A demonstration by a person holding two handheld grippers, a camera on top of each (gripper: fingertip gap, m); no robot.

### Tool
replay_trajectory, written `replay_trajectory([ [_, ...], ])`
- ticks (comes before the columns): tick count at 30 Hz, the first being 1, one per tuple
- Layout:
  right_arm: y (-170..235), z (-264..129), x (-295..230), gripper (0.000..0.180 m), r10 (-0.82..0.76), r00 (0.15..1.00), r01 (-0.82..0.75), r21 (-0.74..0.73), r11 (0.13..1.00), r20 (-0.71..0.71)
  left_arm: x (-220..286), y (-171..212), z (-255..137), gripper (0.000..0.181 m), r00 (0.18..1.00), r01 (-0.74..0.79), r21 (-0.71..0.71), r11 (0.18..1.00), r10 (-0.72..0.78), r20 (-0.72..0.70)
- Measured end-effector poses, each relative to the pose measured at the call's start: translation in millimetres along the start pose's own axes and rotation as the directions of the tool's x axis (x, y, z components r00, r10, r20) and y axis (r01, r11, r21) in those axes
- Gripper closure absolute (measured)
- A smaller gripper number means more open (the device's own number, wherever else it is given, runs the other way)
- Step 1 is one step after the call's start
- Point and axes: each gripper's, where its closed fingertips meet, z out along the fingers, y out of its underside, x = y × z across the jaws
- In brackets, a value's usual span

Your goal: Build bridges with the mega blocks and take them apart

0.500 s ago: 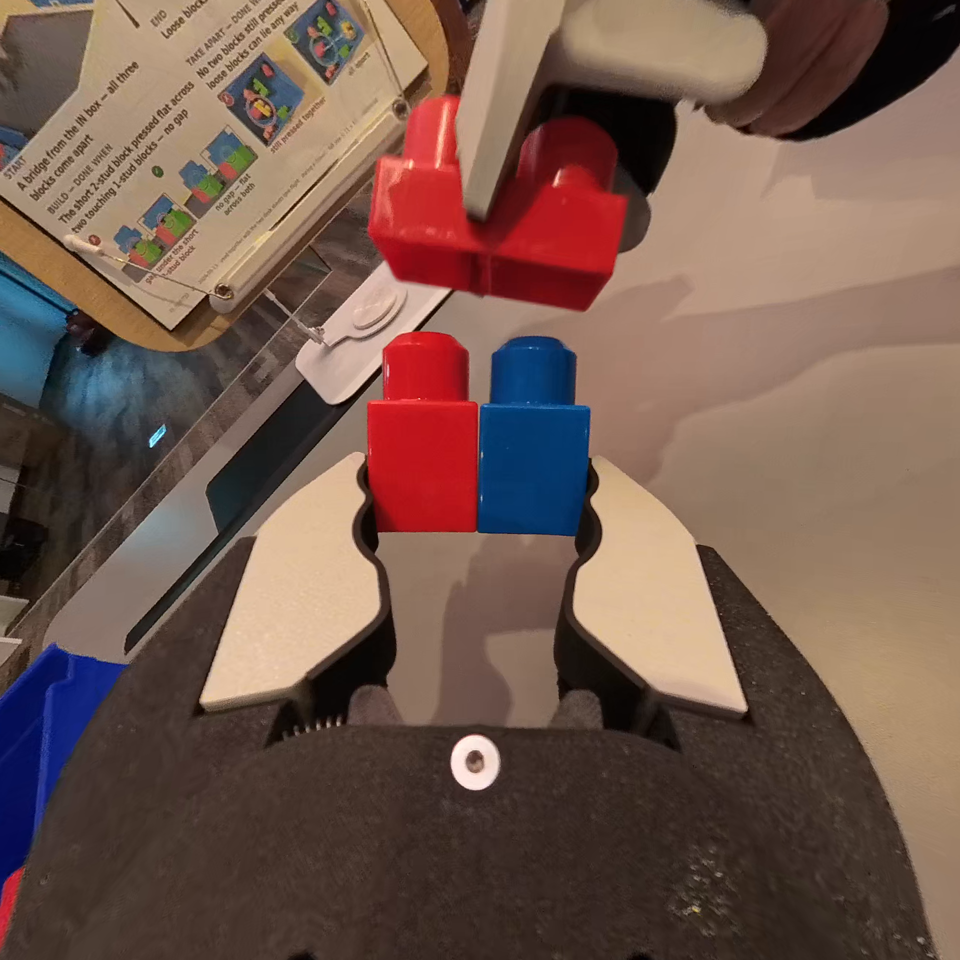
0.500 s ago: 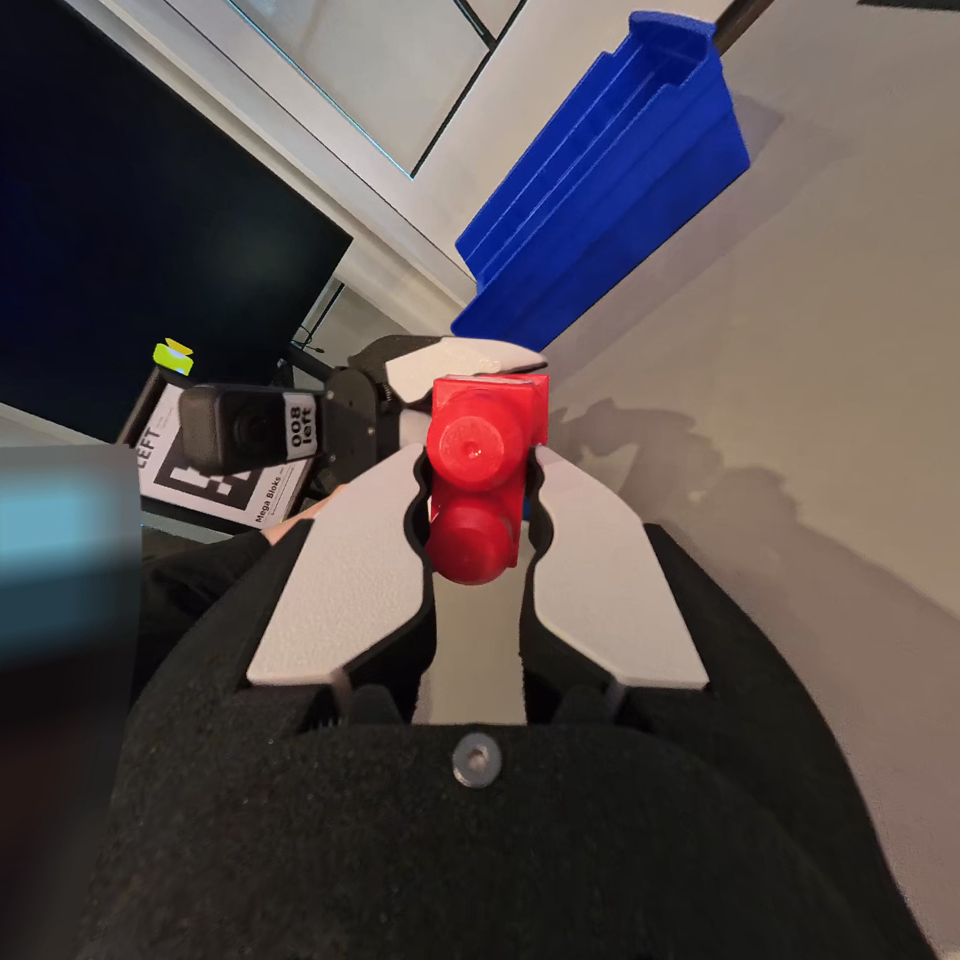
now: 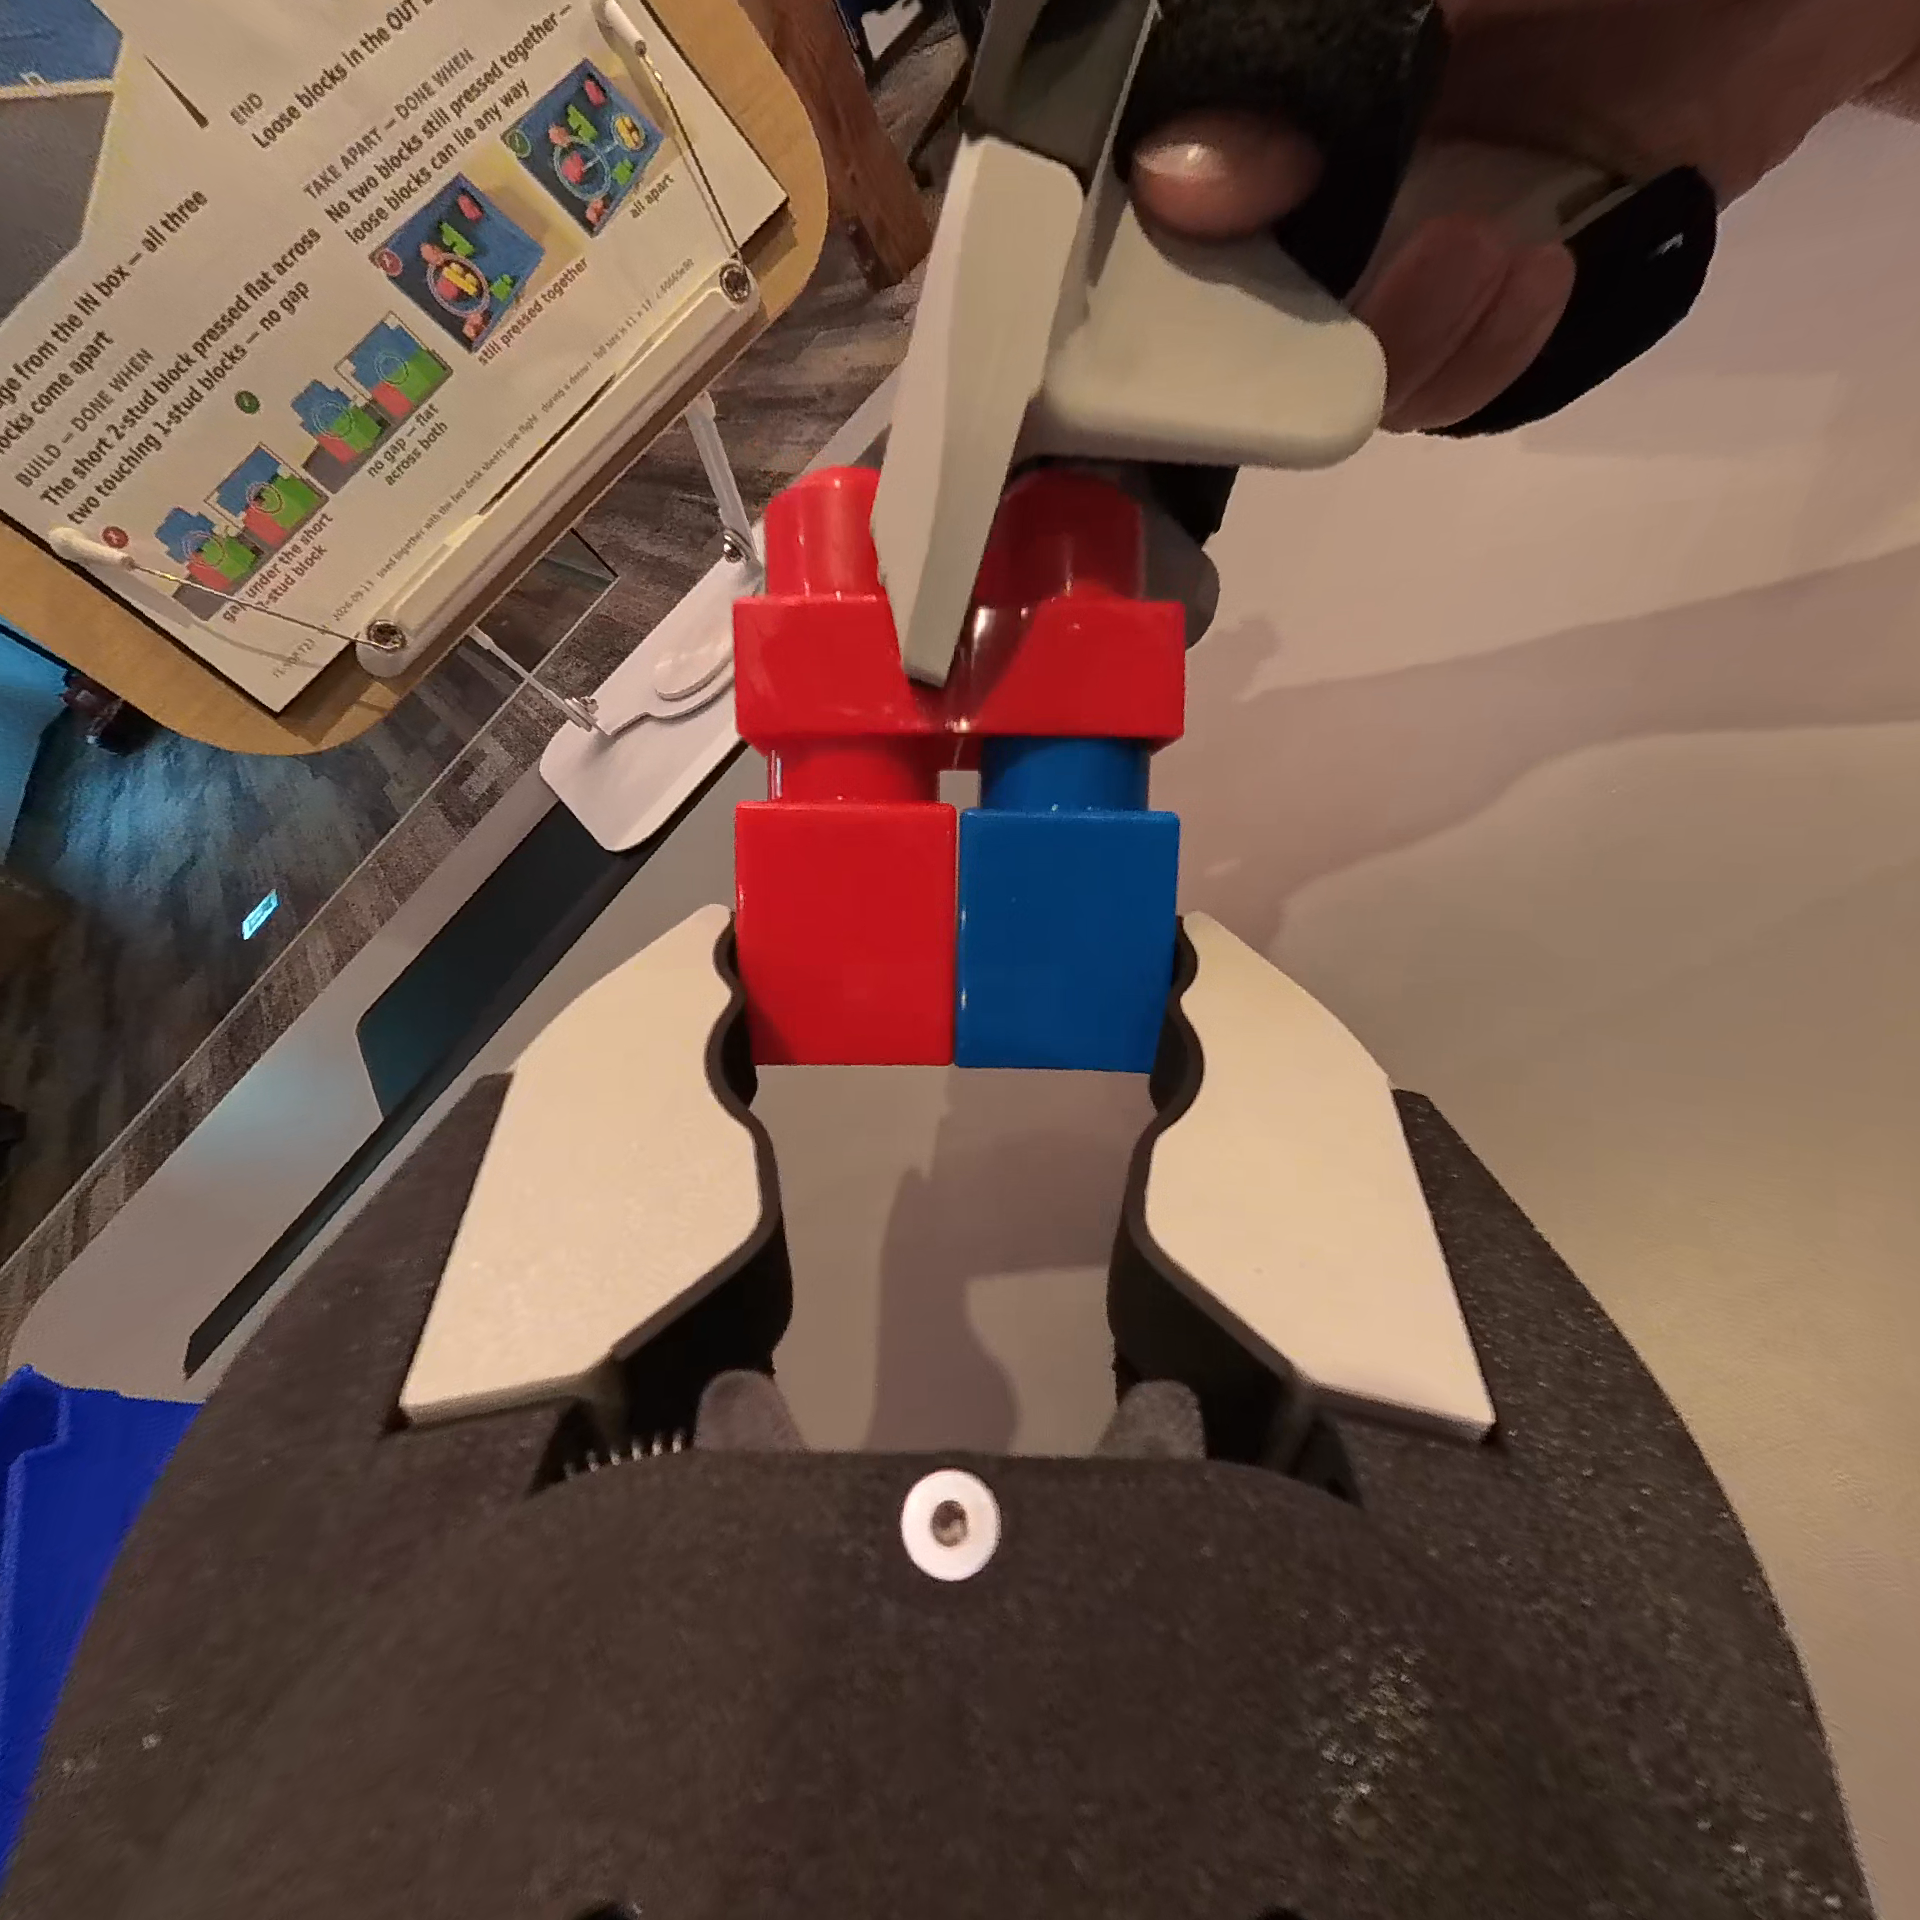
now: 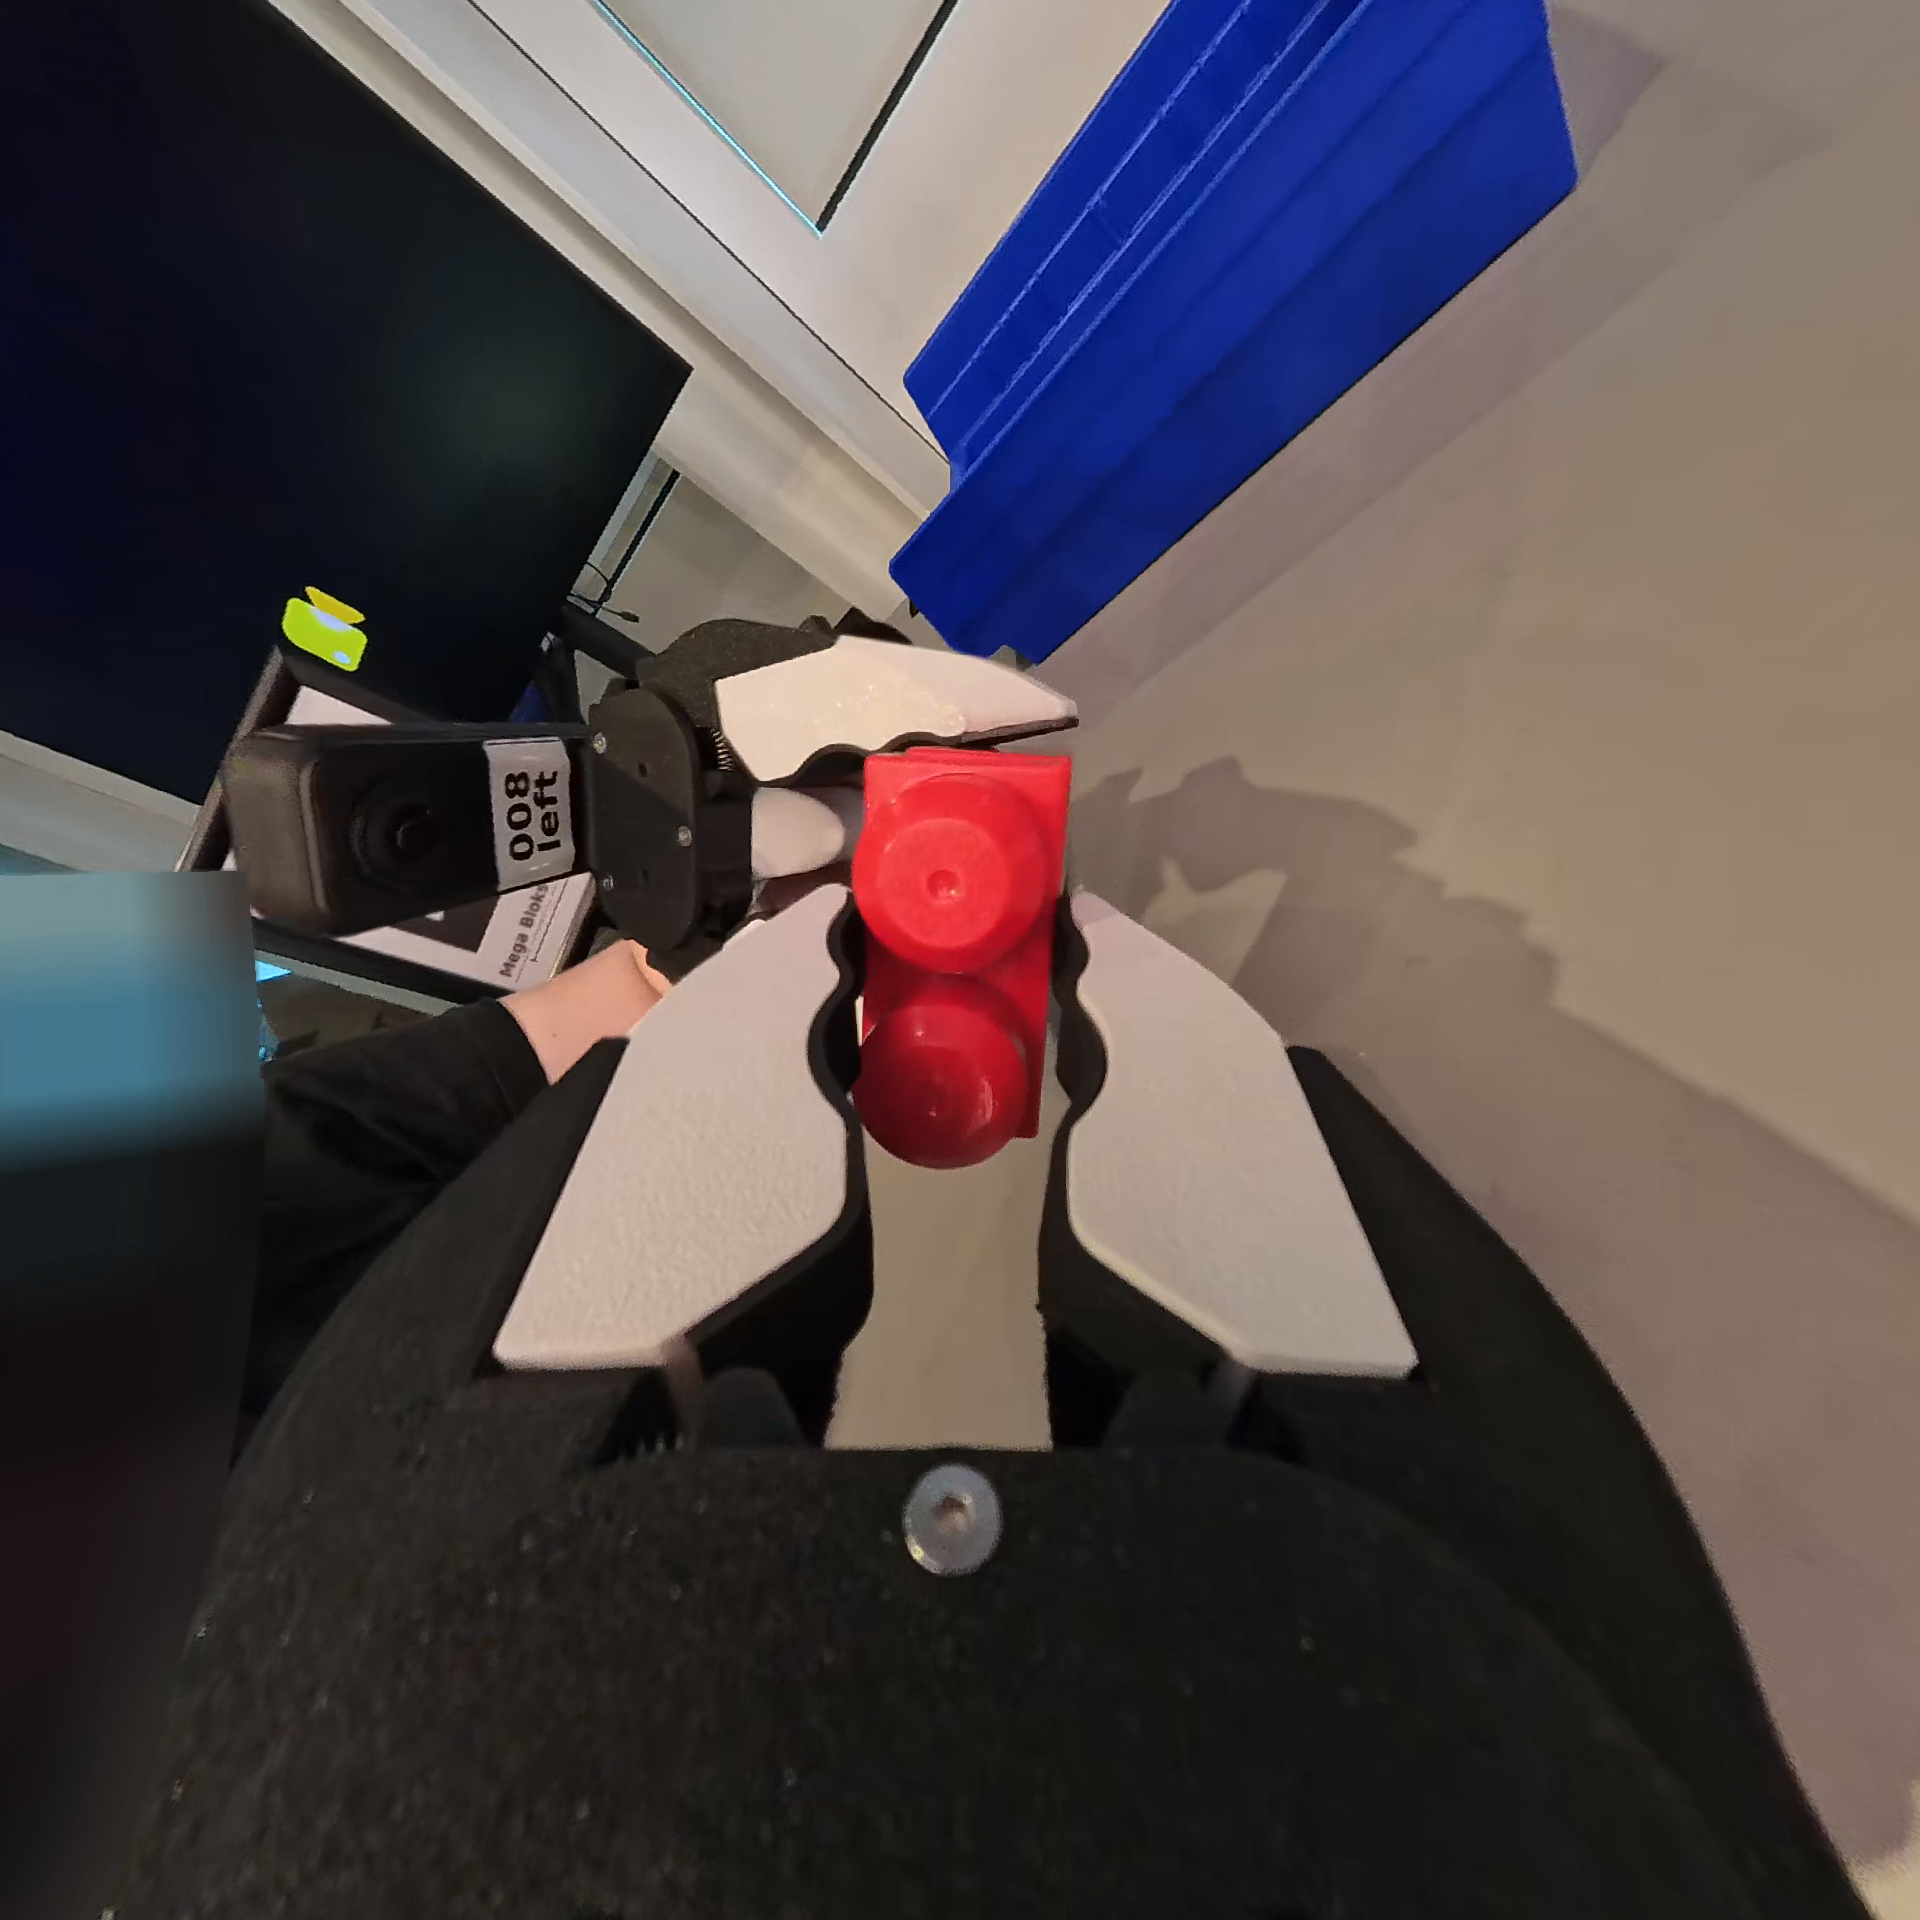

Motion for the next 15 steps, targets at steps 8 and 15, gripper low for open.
replay_trajectory([
  [8, -1.5, 1.5, -6.7, 0.146, -0.037, 0.999, 0.037, 0.006, 0.999, 0.031, -1.0, -4.0, -2.7, 0.106, 1.0, -0.004, 0.014, 1.0, 0.004, 0.012],
  [15, -0.1, 3.8, -8.6, 0.145, -0.044, 0.998, 0.044, 0.0, 0.999, 0.044, -1.1, -4.0, -4.8, 0.106, 0.999, -0.015, 0.021, 1.0, 0.015, 0.037],
])
